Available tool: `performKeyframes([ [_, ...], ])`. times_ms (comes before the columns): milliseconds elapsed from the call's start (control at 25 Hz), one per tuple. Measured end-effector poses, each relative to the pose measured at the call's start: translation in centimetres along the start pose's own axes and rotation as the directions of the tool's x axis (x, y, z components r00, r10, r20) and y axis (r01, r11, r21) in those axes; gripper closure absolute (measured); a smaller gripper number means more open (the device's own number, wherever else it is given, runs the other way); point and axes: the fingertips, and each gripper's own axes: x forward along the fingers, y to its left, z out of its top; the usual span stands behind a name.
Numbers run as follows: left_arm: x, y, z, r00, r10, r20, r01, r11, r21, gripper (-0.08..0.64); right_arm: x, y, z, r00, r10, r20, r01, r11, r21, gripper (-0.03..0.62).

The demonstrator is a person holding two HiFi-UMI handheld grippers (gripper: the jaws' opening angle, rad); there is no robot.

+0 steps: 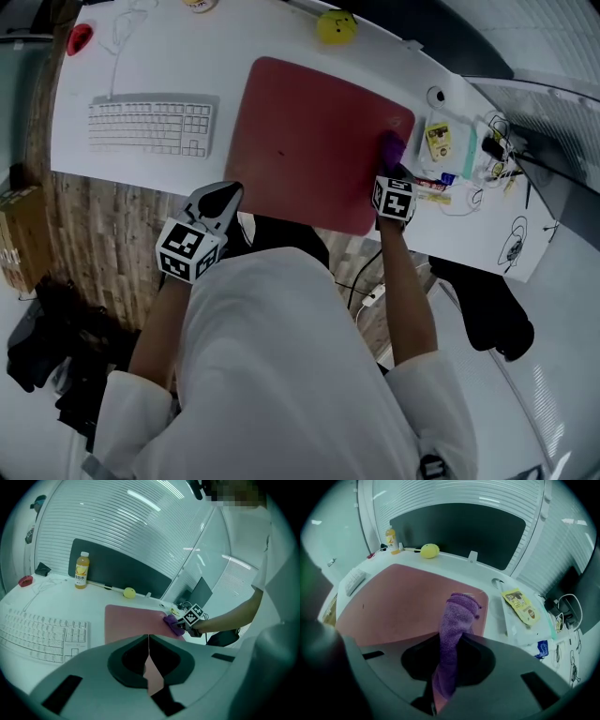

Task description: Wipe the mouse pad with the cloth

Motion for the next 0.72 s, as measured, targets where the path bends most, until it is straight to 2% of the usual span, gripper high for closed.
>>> performKeyframes([
  [720,-3.5,4.8,-1.0,0.999,0.024,0.032,-0.023,0.998,-0.059,0.54,1.0,11.1,4.5,0.995,0.1,0.006,-0.099,0.988,-0.116,0.518],
])
